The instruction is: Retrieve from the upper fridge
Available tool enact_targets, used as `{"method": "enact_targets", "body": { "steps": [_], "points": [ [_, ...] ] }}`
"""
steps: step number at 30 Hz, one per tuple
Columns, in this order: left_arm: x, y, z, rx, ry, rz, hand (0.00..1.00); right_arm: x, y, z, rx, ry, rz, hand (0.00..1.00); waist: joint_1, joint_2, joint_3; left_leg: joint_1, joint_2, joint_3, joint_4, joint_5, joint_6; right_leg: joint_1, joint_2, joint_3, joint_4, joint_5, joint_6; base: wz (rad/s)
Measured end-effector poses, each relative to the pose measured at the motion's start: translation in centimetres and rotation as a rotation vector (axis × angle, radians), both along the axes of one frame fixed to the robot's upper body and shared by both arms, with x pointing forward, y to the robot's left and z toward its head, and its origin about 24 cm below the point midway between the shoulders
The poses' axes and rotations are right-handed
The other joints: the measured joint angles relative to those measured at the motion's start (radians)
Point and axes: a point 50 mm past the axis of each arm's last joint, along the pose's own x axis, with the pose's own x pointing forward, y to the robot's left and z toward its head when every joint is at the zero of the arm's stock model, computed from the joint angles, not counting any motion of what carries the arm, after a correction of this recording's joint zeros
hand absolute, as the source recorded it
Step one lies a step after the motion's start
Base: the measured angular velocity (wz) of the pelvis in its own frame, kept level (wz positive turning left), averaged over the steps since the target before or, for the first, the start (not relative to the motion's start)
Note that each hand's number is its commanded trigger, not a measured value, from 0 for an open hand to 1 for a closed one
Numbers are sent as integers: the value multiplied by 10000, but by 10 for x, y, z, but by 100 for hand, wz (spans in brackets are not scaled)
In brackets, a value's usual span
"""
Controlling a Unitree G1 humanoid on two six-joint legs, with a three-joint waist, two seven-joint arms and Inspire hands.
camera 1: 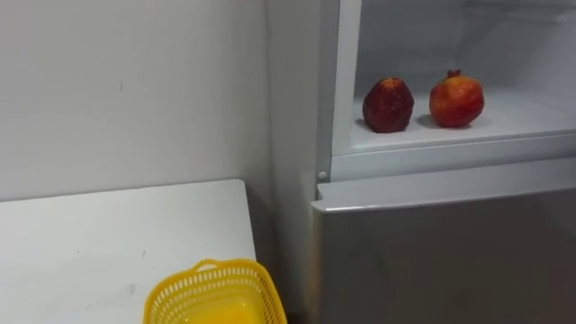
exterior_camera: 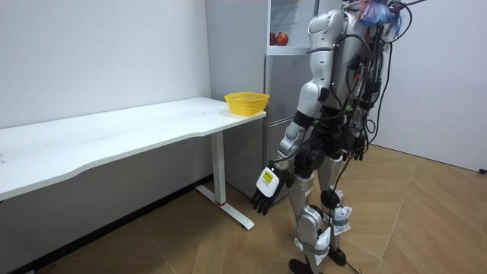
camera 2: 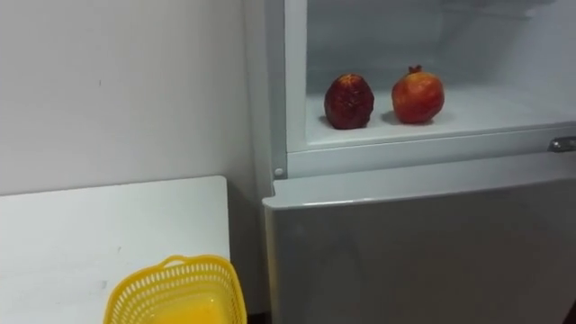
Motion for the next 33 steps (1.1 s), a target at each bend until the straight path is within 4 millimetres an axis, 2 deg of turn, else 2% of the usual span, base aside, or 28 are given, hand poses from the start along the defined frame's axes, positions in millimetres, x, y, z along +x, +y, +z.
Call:
{"method": "enact_targets", "body": {
  "steps": [2, 4, 6, 7, 8, 9, 10, 12, 16, 18, 22, 25, 26, 29, 31, 33],
  "points": [
    [2, 0, 0, 89, -37, -357, 0, 19, -7, 7, -453, -1110, -494, 0, 38, -4, -3, -77, -1, 89, -1, 1, 1, -100, -1, 46, 1, 1, 5, -9],
    [4, 0, 1, 106, -251, -505, 0, 50, -14, 22, -878, -3015, -842, 0, 11, -18, -11, -207, -4, 147, 55, 1, 2, -172, -2, 44, -16, 38, 15, -2],
    [5, 0, 1, 107, -403, -545, 0, 71, -17, 35, -1105, -4357, -1035, 0, -1, -22, -13, -230, -5, 174, 55, 1, 2, -252, -2, 30, -5, 42, 14, -2],
    [9, 0, 2, 118, -638, -635, 0, 87, -17, 49, -1298, -5429, -985, 0, 7, -18, -25, -234, -3, 195, 56, 1, 1, -303, 1, 74, -9, 43, 15, -6],
    [11, -1, 3, 119, -768, -656, 0, 95, -17, 58, -1438, -6022, -890, 0, 24, 10, -8, -235, 1, 209, 54, 1, 1, -308, 6, 95, -19, 48, 15, -8],
    [13, -1, 4, 118, -968, -686, 0, 109, -15, 75, -1695, -7170, -654, 0, 14, 50, 15, -230, -3, 201, 47, 2, 1, -306, 17, 142, -50, 65, 18, -5],
    [11, -1, 4, 120, -977, -681, 0, 114, -13, 82, -1793, -7647, -479, 0, 19, 73, 8, -229, -3, 190, 47, 3, 1, -297, 23, 148, -64, 69, 18, 0],
    [12, 0, 4, 128, -1087, -718, 0, 128, 2, 113, -1965, -9308, 419, 0, 29, 128, -6, -238, -3, 284, 44, 5, -3, -325, 37, 165, -76, 70, 15, -4],
    [9, -2, 3, 57, -1028, -731, 0, 141, 18, 151, -2490, -10972, 1720, 0, 6, 161, -44, -238, 5, 442, 45, 5, -5, -363, 51, 234, -122, 77, 5, -12],
    [9, -3, 3, -16, -1060, -805, 0, 146, 24, 182, -2877, -12220, 2173, 0, 30, 217, -103, -352, 13, 468, 42, 5, -5, -477, 57, 258, -49, 80, 6, -7],
    [7, -6, 1, -129, -1014, -1097, 0, 153, 36, 223, -3534, -14186, 3067, 0, -30, 131, -118, -347, 52, 474, 42, 5, -6, -444, 96, 260, -4, 118, -26, -1],
    [5, -5, 1, -140, -913, -1291, 0, 156, 43, 240, -3939, -15021, 3559, 0, 5, 128, -101, -386, 60, 479, 46, 5, -6, -469, 111, 295, 9, 142, -36, -1],
    [4, -4, 0, -133, -782, -1371, 0, 159, 46, 248, -4265, -15278, 3958, 0, 15, 89, -63, -384, 63, 483, 49, 5, -6, -477, 115, 312, 27, 153, -38, 0],
    [0, -1, 0, -82, -466, -1607, 0, 160, 56, 263, -4606, -15868, 4836, 0, 33, 97, -55, -394, 149, 475, 38, 3, -8, -500, 132, 309, 62, 194, -45, 0],
    [-3, -1, 0, -107, -311, -1701, 0, 159, 60, 272, -4828, -16248, 5328, 0, 79, -11, -29, -469, 154, 455, 24, 0, -8, -571, 131, 303, 100, 207, -51, 0],
    [-5, 0, 0, -163, -217, -1716, 0, 160, 63, 283, -4847, -16753, 5384, 0, 76, -33, -25, -579, 151, 473, 84, 3, -6, -669, 126, 293, 126, 217, -61, 0]
  ]
}}
